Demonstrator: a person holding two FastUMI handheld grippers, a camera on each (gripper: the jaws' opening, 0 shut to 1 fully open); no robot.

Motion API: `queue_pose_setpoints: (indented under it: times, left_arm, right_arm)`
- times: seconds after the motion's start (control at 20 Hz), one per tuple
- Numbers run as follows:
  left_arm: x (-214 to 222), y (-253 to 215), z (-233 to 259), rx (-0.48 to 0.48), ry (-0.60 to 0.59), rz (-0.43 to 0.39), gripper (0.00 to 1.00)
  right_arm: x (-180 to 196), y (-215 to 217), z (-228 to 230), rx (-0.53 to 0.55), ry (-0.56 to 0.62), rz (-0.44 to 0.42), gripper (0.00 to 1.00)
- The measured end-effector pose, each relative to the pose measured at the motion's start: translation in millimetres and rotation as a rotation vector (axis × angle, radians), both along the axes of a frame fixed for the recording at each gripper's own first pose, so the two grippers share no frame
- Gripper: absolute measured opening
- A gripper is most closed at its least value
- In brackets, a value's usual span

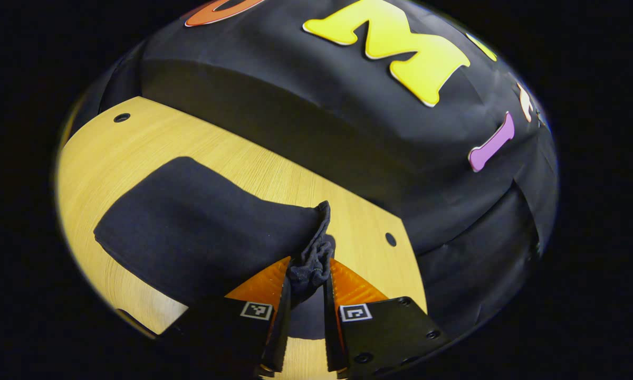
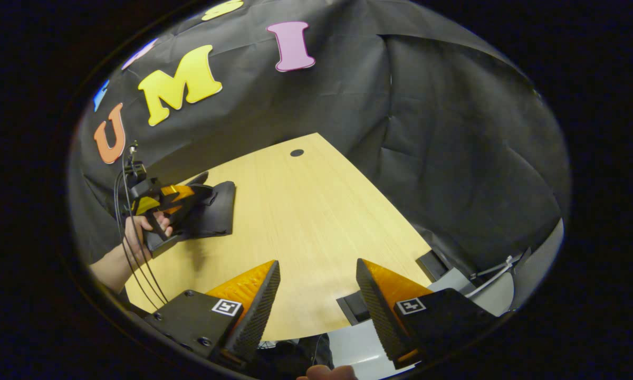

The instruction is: Grasp the waist and the cuffs of the jeans and fold them to make the two legs overlap; first hold the waist and fold one-third of the jeans toward the cuffs, then hold the cuffs and fold the remaining one-third in the same direction to finish folding.

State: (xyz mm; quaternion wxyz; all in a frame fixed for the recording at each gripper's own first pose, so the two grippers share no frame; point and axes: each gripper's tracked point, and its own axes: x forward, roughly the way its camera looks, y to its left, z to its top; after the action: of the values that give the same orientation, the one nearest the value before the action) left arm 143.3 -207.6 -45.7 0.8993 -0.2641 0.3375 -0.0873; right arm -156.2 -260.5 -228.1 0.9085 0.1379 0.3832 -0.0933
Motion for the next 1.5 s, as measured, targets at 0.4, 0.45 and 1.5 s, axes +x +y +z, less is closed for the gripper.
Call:
queue_pose_setpoints:
  times: [0.4,0.45,1.5]
  left_arm:
    - [-22.9,-15.0,-9.3,0.123,0.041,-0.055,0.89]
    - [-28.1,-17.4,-3.8,0.131,0.031,-0.069,0.93]
    - [-160.2,206.3,290.7,0.445,-0.603,0.171,1.0]
  right_arm:
    - [16.7,4.4,-1.5,0.008,-0.012,0.034,0.9]
    - [19.3,7.2,-0.2,0.008,-0.018,0.039,0.88]
    - [118.6,267.3,223.7,-0.196,-0.72,0.351,0.89]
